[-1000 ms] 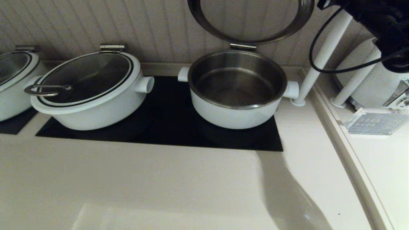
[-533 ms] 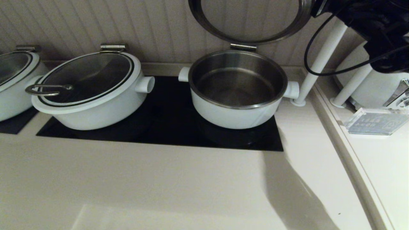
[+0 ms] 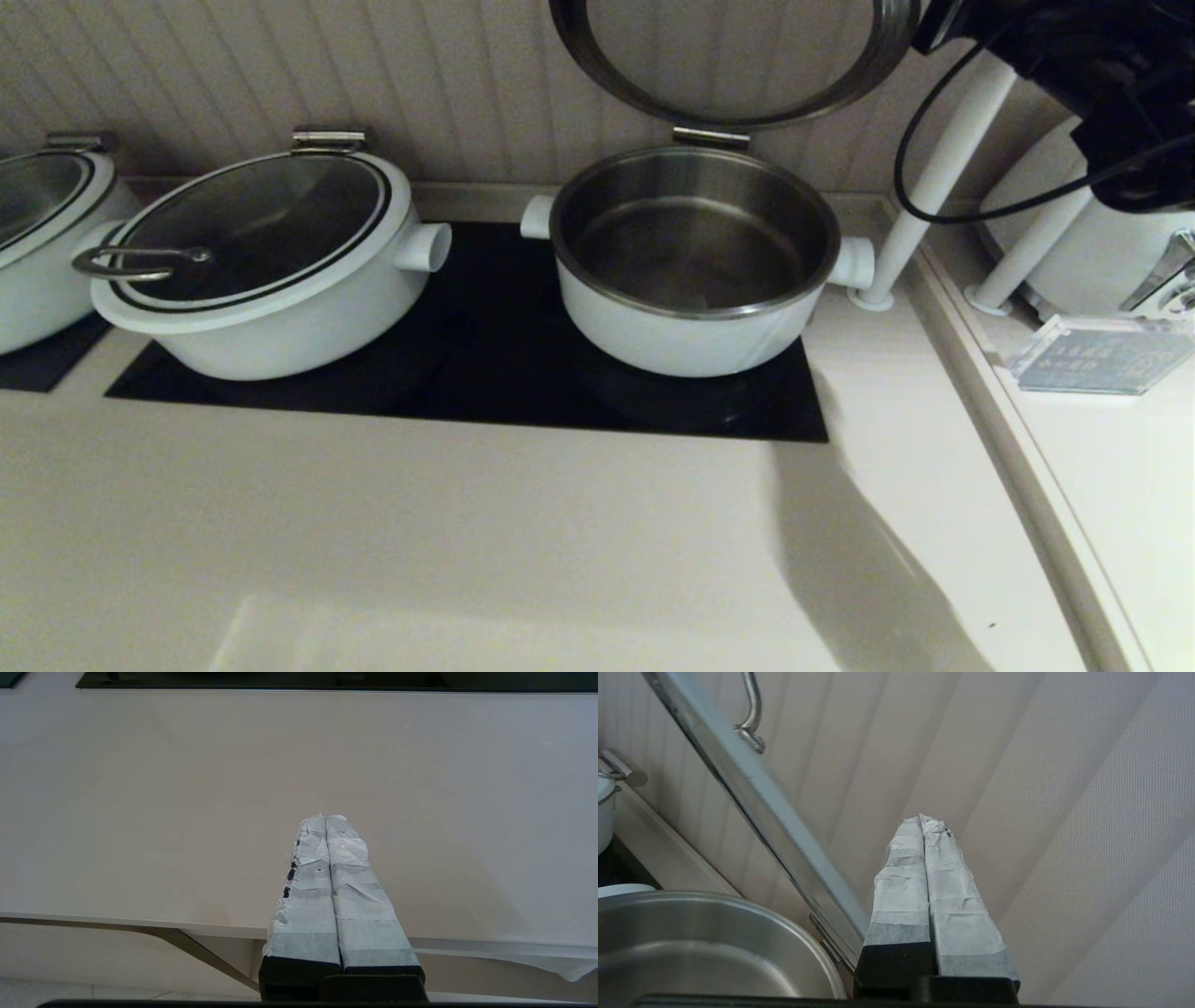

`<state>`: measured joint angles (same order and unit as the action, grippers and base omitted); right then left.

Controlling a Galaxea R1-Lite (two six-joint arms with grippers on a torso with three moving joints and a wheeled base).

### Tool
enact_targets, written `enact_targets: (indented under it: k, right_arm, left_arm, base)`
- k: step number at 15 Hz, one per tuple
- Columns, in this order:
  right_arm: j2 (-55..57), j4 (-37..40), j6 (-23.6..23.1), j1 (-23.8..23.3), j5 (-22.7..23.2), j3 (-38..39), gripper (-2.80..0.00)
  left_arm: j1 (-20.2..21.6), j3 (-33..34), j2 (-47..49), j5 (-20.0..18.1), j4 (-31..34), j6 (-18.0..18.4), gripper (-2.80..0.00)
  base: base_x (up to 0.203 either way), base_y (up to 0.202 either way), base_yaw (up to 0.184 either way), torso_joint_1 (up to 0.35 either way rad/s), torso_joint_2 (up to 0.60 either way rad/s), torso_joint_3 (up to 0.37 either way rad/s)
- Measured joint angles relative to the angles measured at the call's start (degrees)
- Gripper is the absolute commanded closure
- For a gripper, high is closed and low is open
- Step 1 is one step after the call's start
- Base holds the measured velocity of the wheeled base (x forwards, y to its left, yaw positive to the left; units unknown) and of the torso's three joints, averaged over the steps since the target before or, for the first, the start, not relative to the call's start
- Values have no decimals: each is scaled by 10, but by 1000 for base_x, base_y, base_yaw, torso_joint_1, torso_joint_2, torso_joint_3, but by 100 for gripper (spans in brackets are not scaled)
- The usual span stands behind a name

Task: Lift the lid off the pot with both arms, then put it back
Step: Close the pot lid

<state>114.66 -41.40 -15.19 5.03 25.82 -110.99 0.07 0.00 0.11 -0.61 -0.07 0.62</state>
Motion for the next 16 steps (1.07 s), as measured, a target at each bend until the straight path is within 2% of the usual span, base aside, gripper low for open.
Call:
enact_targets:
  k: [7, 16]
  right_arm:
    - [-14, -4, 0, 4, 30, 35, 0]
    - [-53, -20, 0, 12, 71, 116, 0]
  left_arm:
    - [0, 0, 0, 0, 0, 0, 0]
    - [0, 0, 0, 0, 0, 0, 0]
  base:
    - [0, 0, 0, 0, 0, 0]
    - [0, 0, 0, 0, 0, 0]
